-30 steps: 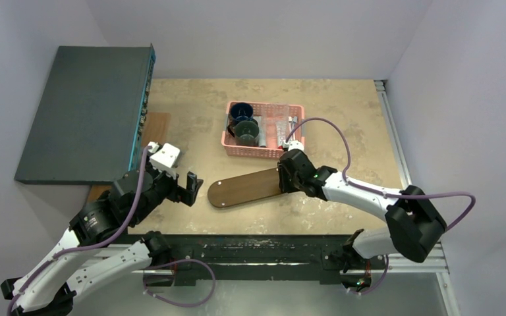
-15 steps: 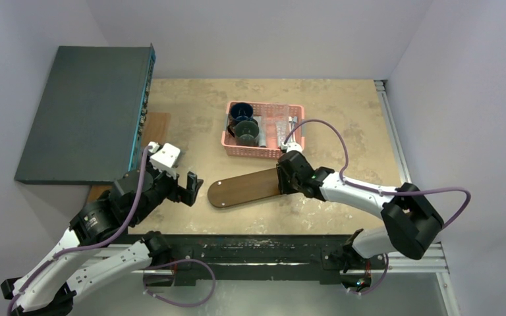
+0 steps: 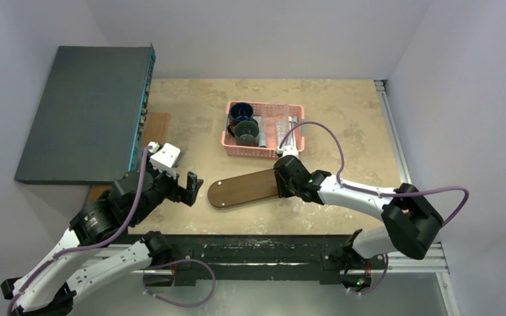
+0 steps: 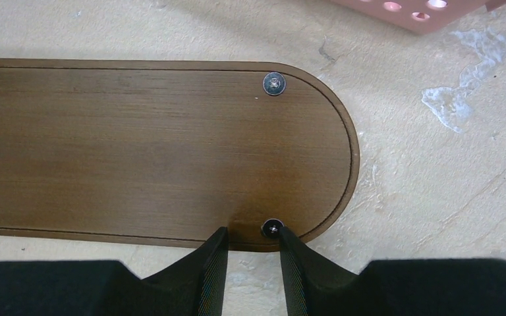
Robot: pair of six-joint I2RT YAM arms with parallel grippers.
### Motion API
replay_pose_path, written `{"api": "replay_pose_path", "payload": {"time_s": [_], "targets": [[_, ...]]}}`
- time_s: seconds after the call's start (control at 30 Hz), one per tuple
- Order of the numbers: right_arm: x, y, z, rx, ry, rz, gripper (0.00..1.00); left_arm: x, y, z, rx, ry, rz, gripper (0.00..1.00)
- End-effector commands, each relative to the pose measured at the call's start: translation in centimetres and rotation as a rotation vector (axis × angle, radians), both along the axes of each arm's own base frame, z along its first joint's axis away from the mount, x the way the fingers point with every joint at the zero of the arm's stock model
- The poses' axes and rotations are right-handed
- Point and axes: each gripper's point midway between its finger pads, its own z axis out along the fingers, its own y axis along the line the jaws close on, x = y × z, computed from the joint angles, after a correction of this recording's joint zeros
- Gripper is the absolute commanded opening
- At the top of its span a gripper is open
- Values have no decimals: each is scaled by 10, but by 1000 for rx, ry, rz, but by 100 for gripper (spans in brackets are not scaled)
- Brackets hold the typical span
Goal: Prepare toiletry sets of a toothbrush and toothpaste on the tray
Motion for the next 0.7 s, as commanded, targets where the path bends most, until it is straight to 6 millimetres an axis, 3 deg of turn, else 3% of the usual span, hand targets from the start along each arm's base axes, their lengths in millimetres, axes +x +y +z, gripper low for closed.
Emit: {"api": "replay_pose_path", "payload": {"time_s": [0.0,0.33,0.67], "targets": [[-18,-13,-12,-64,40,1,36,4,-1,8,-16,-30,7,99],[-38,-11,-15,-66,70,-11,36,4,-1,8,-17,-32,8,99],[-72,-15,-28,-87,122,-22,36,4,-1,9,-19,-33,7,99]]}}
